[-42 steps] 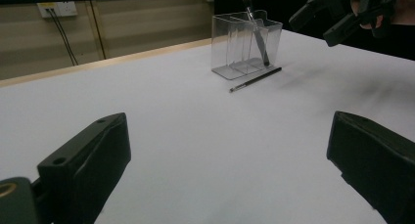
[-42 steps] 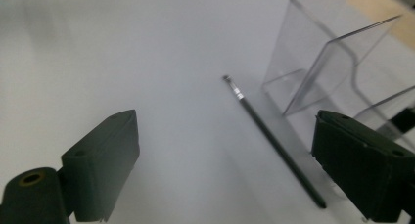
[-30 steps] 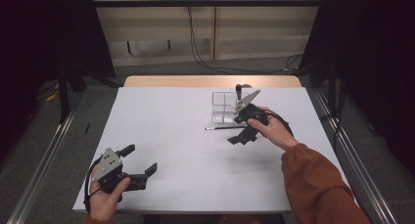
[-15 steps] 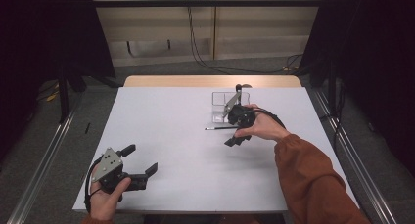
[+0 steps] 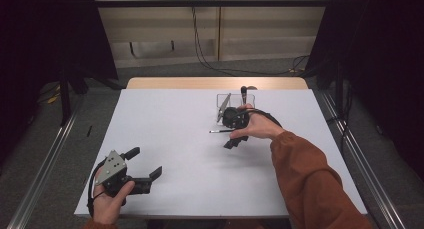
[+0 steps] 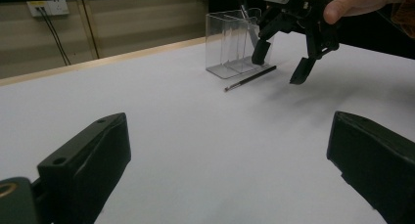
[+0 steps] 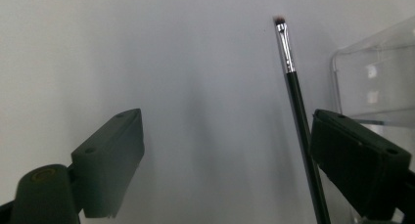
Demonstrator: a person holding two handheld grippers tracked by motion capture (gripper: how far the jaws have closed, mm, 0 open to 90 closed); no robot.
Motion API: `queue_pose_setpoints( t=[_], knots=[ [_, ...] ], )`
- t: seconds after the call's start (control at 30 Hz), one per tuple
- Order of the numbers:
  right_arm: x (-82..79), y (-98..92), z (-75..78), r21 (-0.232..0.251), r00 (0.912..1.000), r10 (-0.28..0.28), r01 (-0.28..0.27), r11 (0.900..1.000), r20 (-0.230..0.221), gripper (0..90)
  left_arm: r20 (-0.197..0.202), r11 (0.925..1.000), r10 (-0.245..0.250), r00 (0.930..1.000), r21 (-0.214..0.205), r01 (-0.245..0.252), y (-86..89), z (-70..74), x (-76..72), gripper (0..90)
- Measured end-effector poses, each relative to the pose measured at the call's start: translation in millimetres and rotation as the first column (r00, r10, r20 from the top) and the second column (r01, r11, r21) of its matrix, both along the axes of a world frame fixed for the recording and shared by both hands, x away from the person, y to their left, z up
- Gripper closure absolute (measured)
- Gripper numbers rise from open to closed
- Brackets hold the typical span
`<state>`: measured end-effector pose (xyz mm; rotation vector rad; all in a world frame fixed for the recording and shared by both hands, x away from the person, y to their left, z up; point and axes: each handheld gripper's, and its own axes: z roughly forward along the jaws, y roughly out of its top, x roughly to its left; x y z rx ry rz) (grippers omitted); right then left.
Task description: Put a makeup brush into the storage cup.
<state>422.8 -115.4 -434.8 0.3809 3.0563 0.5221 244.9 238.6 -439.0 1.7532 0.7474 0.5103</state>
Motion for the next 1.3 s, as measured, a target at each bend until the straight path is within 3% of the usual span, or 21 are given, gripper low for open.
queue_pose_setpoints(
  t=[0.5,0.83,1.3],
  knots=[
    [11.5,15.3,-9.1,-0.069,0.9996,0.027,-0.028,0.9973,-0.010,21.7,-0.003,0.9999,-0.011,0.9999,0.008,0.011,-1.6,-0.3,0.8,2.6],
    [8.3,25.8,-15.2,-0.098,0.9983,0.059,-0.058,0.9935,0.001,13.2,-0.004,0.9998,-0.020,0.9998,0.008,0.020,-2.4,-0.5,0.1,2.6],
    [8.4,32.7,-23.5,-0.092,0.9971,0.076,-0.076,0.9929,0.005,9.7,-0.006,0.9996,-0.028,0.9996,0.008,0.028,-3.2,-0.6,0.0,2.6]
  ],
)
